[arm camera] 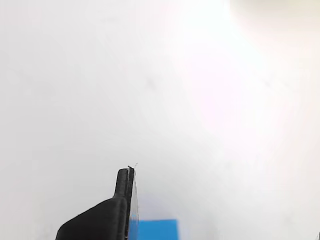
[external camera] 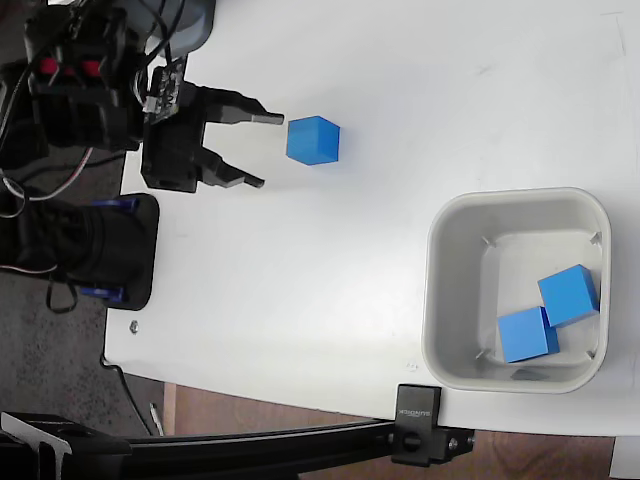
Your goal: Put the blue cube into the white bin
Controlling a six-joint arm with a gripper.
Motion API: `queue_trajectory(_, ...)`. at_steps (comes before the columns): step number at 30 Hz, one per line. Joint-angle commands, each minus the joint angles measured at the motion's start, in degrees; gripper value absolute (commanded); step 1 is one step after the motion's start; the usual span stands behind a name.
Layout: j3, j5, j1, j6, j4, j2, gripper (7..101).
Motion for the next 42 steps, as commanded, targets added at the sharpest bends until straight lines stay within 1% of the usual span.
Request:
queue_trajectory(1,0.3,1.1,-2.4,2.8,-4.5,0.3,98.1)
queue_trajectory(3,-0.5,1.4,-4.0,3.6,-5.1,-1.2,98.7)
queue_trajectory(5,-2.7,2.7,-5.5,4.5,-4.0,-3.4,98.7)
queue_trajectory(7,-3.5,2.7,-6.1,4.7,-4.0,-4.7,98.7)
queue_trajectory(11,-0.4,1.9,-6.0,5.4,-6.9,-5.7,98.9)
queue_trajectory(13,1.8,1.5,-5.8,5.0,-9.4,-5.3,98.9)
queue_trajectory(18,4.7,-1.0,-4.9,3.9,-12.7,-5.2,99.2)
queue_trajectory(22,5.9,-1.7,-4.9,3.9,-14.1,-5.5,99.7)
queue_trajectory(30,6.6,-3.4,-3.1,2.9,-16.0,-7.3,99.7)
queue_trajectory(42,9.6,-4.8,-3.0,3.5,-22.0,-9.8,99.5)
